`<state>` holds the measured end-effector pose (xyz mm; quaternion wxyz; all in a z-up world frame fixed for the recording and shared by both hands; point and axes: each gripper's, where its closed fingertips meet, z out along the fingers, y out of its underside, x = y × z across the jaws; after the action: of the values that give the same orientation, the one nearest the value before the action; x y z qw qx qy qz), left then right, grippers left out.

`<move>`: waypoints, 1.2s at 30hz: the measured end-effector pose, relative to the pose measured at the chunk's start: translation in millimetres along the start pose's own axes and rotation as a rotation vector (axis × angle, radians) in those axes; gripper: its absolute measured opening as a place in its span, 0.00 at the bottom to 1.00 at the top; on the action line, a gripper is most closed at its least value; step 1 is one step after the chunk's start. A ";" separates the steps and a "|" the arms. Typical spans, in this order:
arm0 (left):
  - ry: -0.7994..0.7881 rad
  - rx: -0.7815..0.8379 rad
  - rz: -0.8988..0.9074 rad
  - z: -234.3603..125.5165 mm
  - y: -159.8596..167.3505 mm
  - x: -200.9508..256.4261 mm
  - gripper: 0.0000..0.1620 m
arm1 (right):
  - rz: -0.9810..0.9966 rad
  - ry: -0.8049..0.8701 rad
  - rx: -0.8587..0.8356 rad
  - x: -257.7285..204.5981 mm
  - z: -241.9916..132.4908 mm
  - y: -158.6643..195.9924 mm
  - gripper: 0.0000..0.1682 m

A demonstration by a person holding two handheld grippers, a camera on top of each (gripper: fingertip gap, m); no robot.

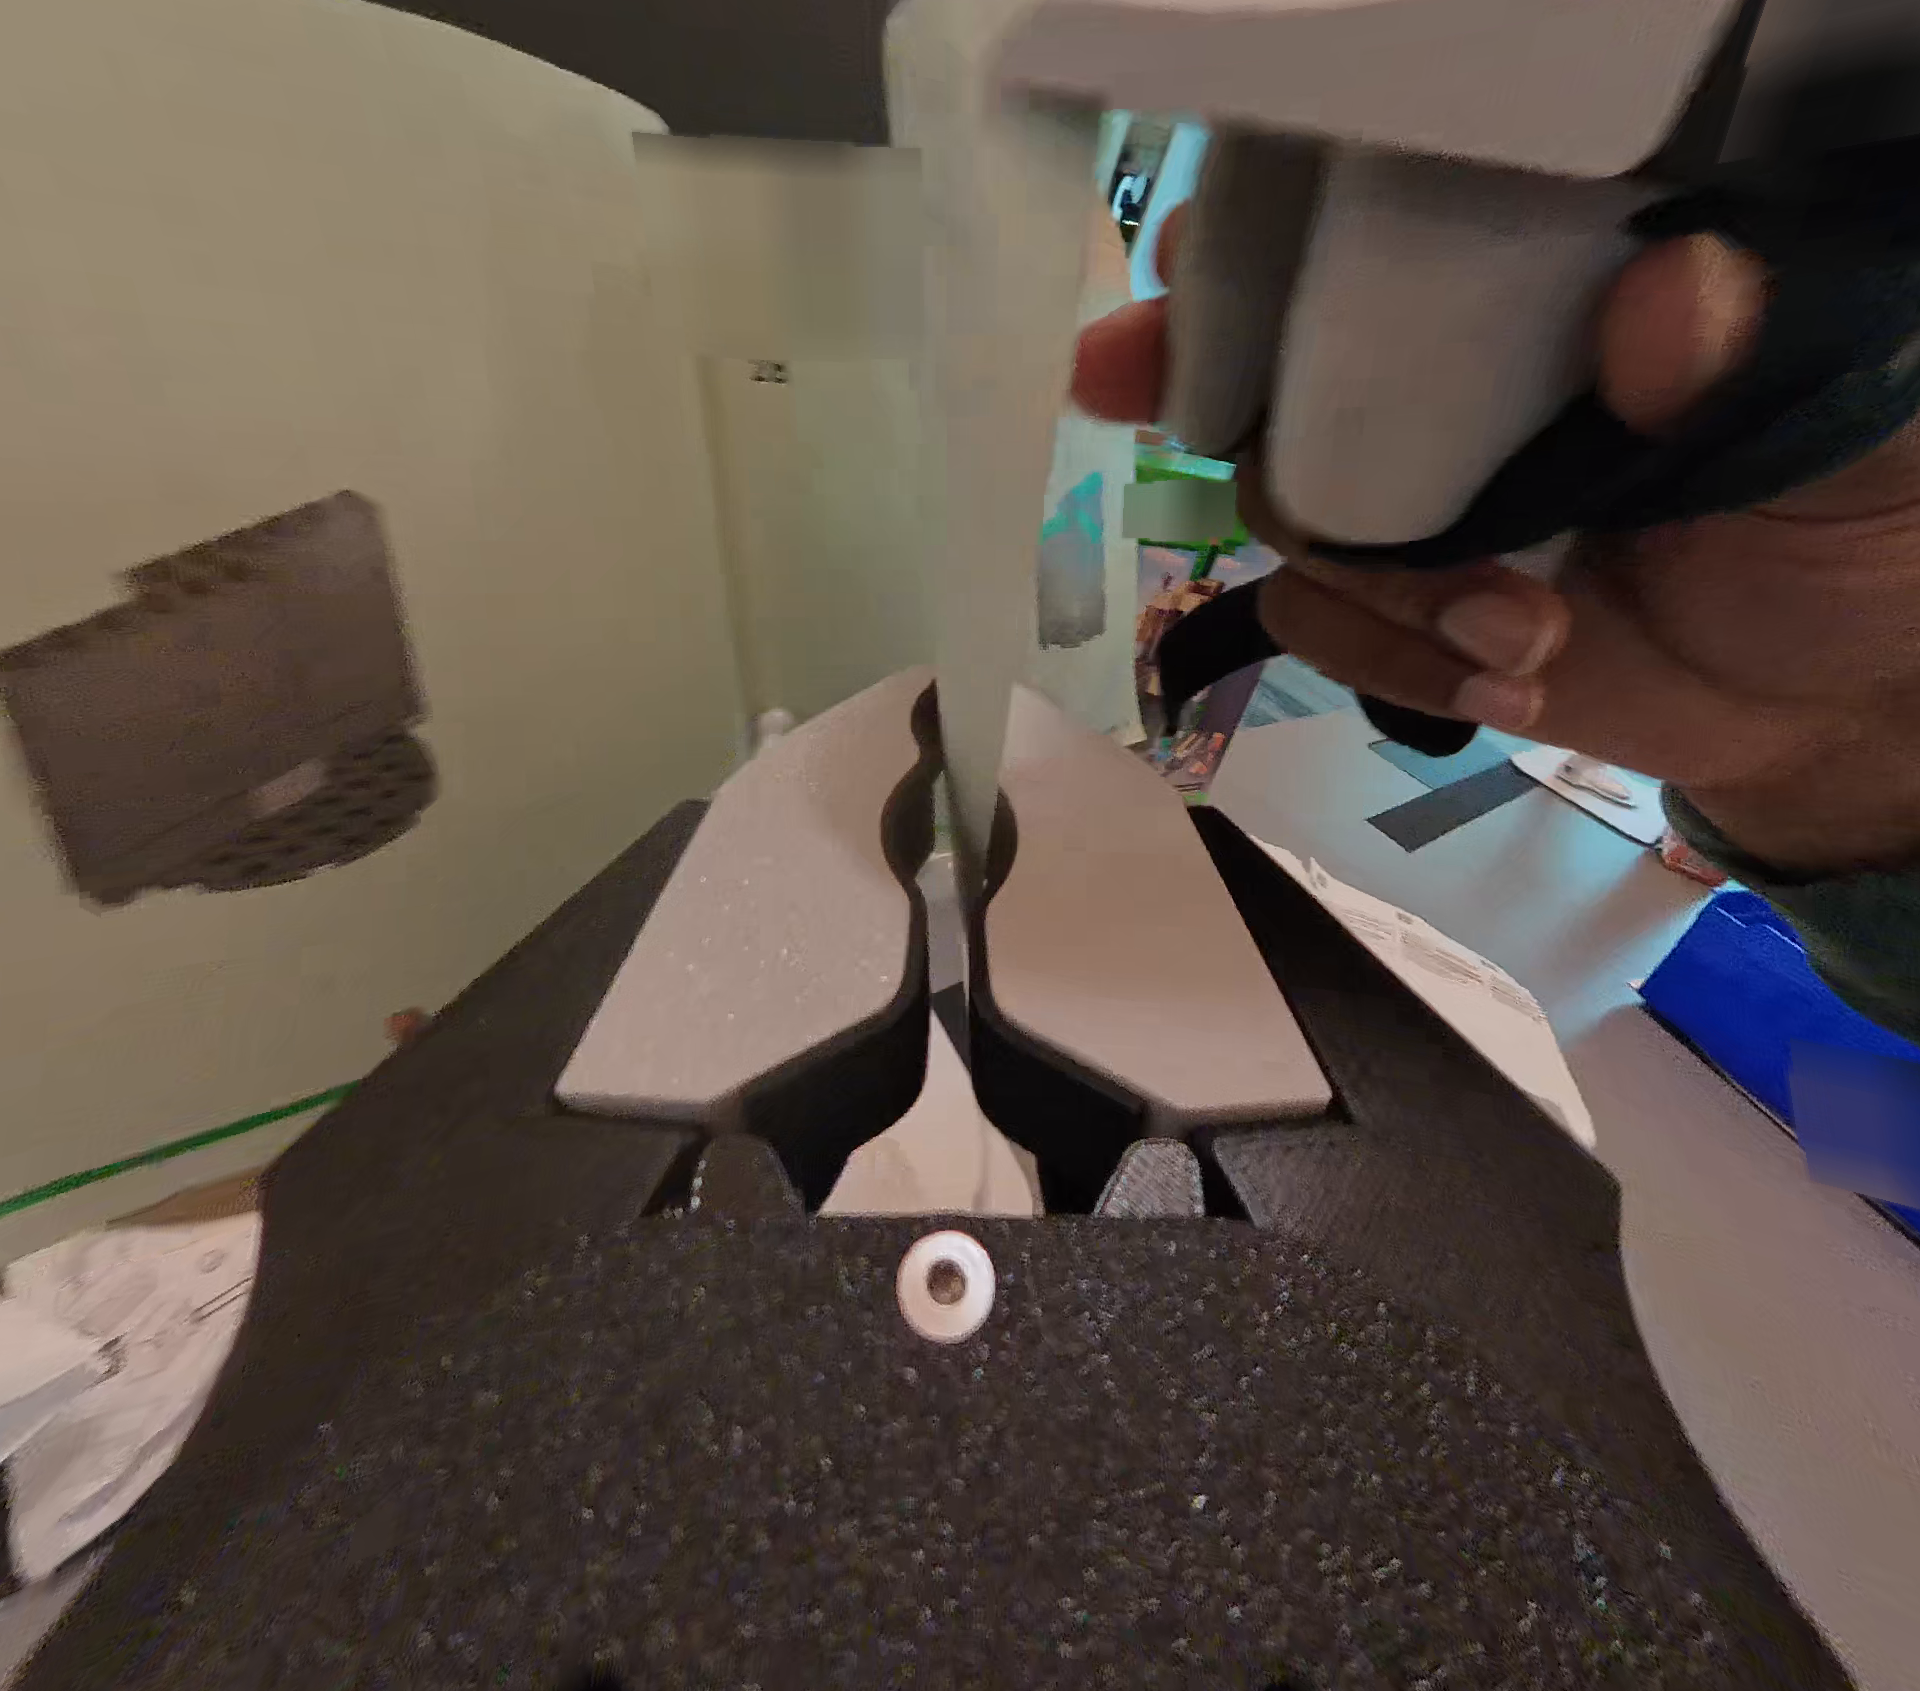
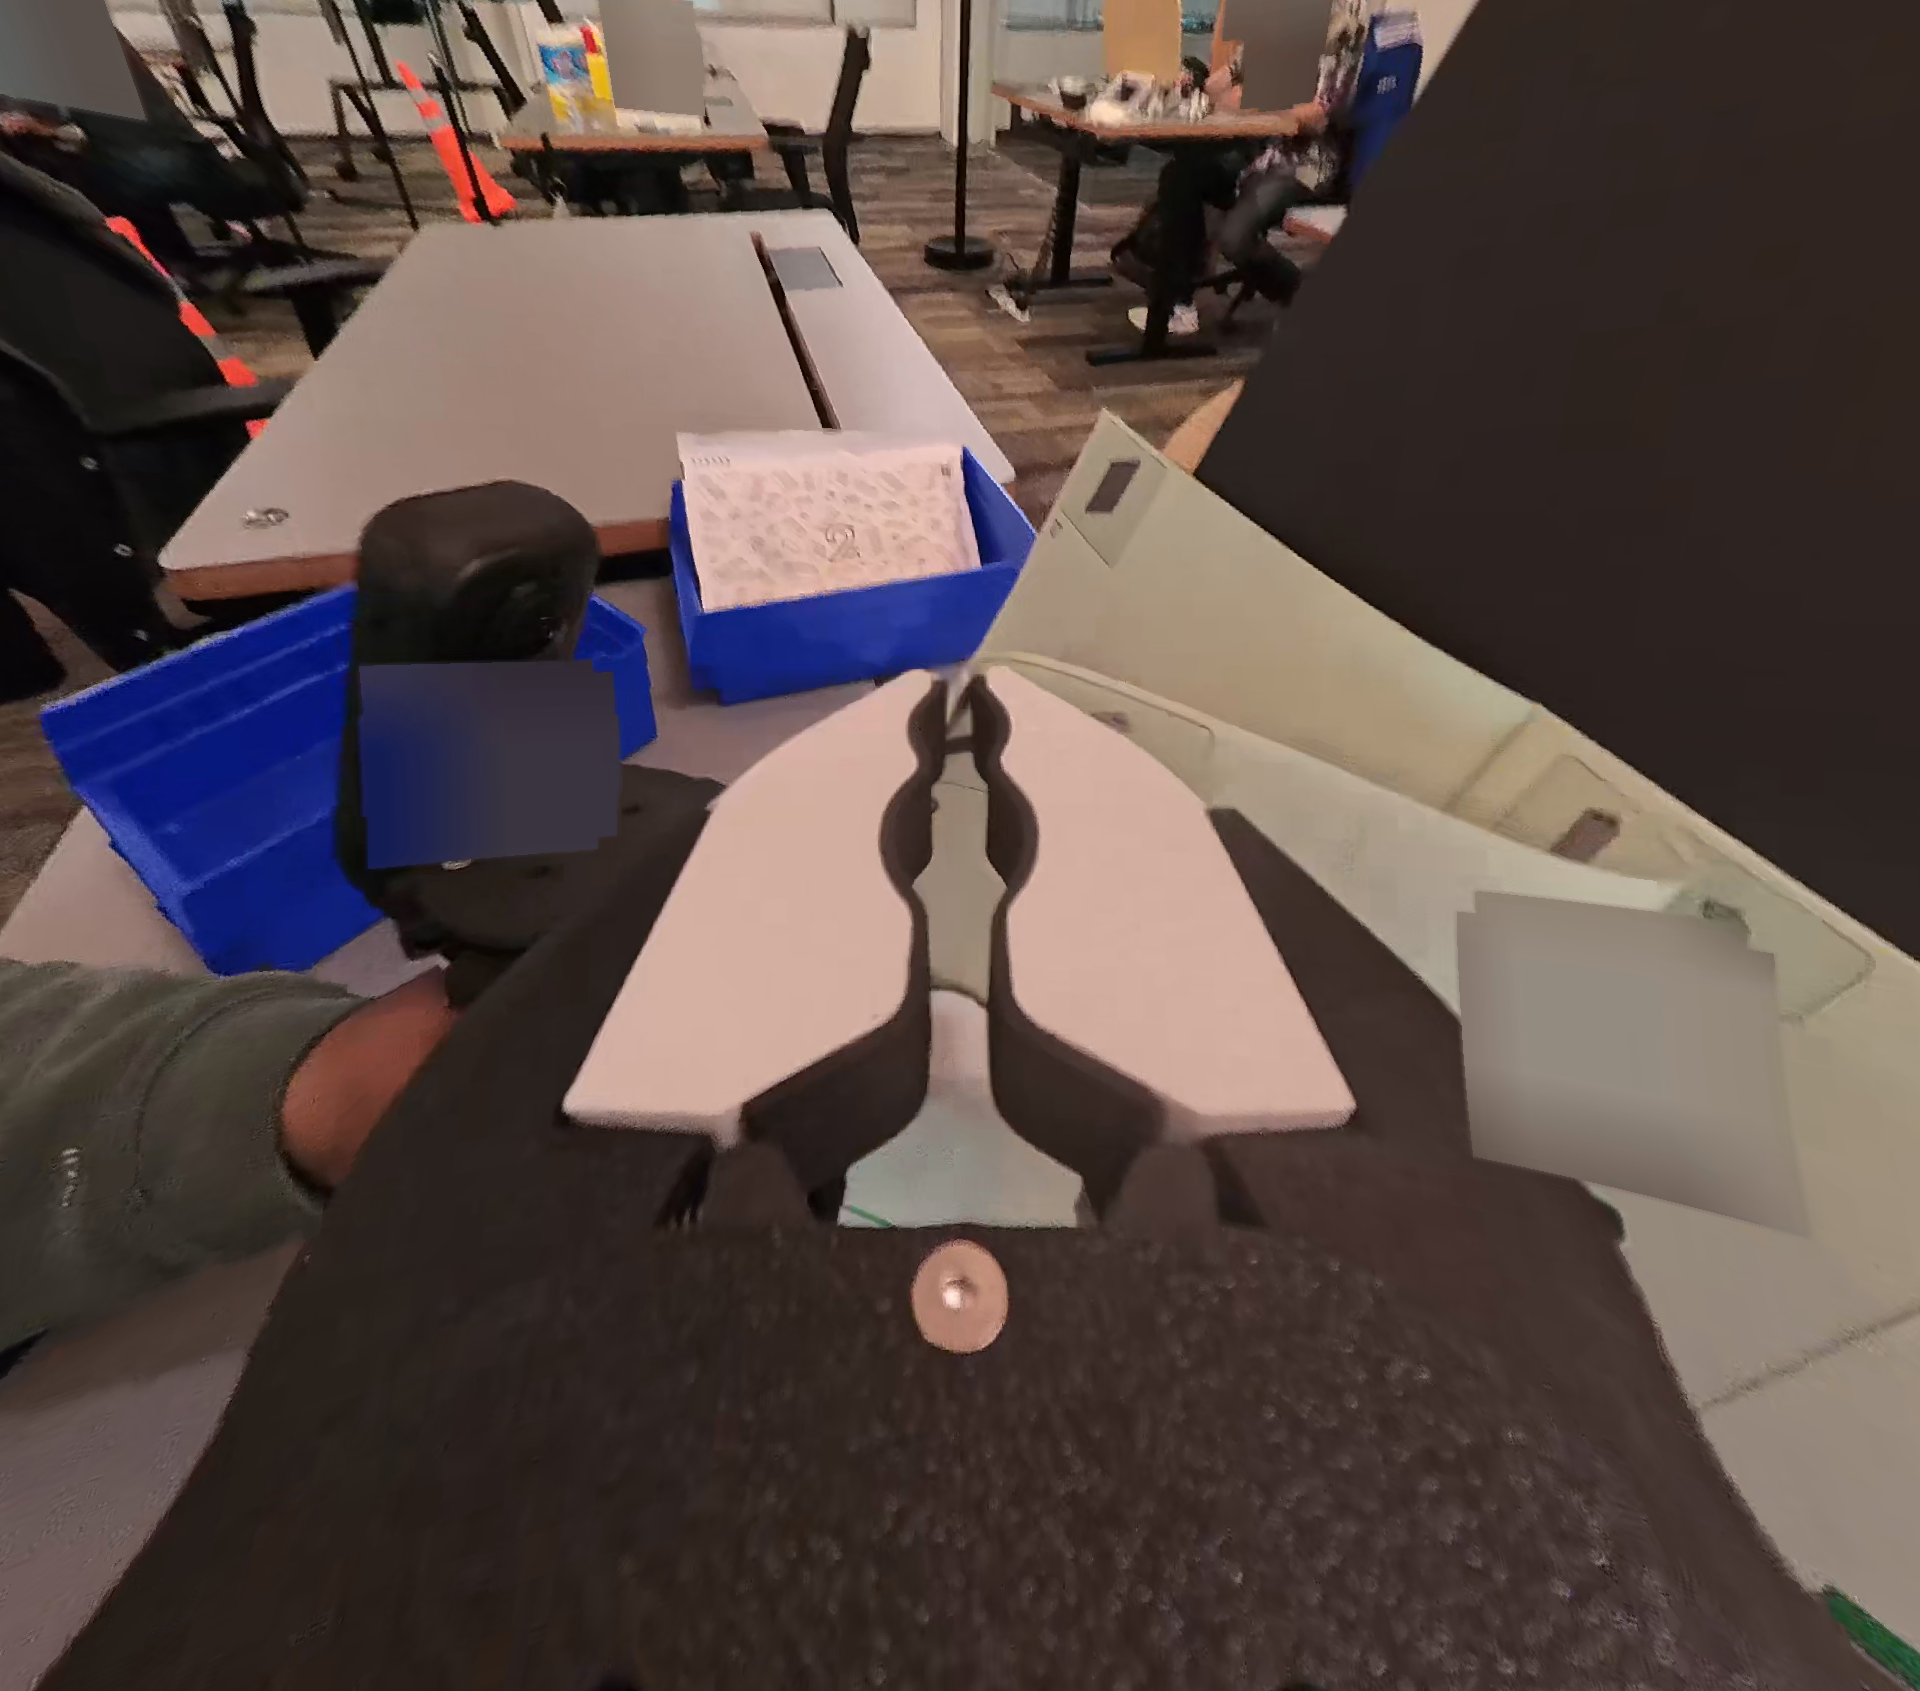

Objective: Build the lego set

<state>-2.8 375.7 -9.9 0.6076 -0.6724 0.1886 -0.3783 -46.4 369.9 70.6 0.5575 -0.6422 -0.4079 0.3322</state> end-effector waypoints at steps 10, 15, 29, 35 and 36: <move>-0.162 -0.084 0.102 -51.8 -9.5 -81.3 0.00 | -0.183 0.289 -0.082 41.3 -48.7 71.7 0.07; -0.236 -0.142 0.189 -58.6 -14.6 -113.5 0.01 | -0.347 0.372 -0.274 49.9 -30.6 135.1 0.07; -0.061 -0.122 0.237 -57.9 -51.3 -66.5 0.00 | -0.512 0.462 -0.207 23.1 -4.3 139.4 0.23; 0.084 -0.119 0.246 -46.9 -56.5 -5.0 0.00 | -0.193 0.386 -0.016 -17.9 -8.8 94.3 0.43; 0.100 -0.121 0.230 -44.7 -56.6 2.5 0.00 | -0.165 0.394 -0.001 -22.1 -10.0 90.0 0.47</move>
<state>-45.9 354.6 44.1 0.5952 -0.6621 0.3171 -0.3269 -33.6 341.6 -17.3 0.6515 -0.6596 -0.3422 0.1532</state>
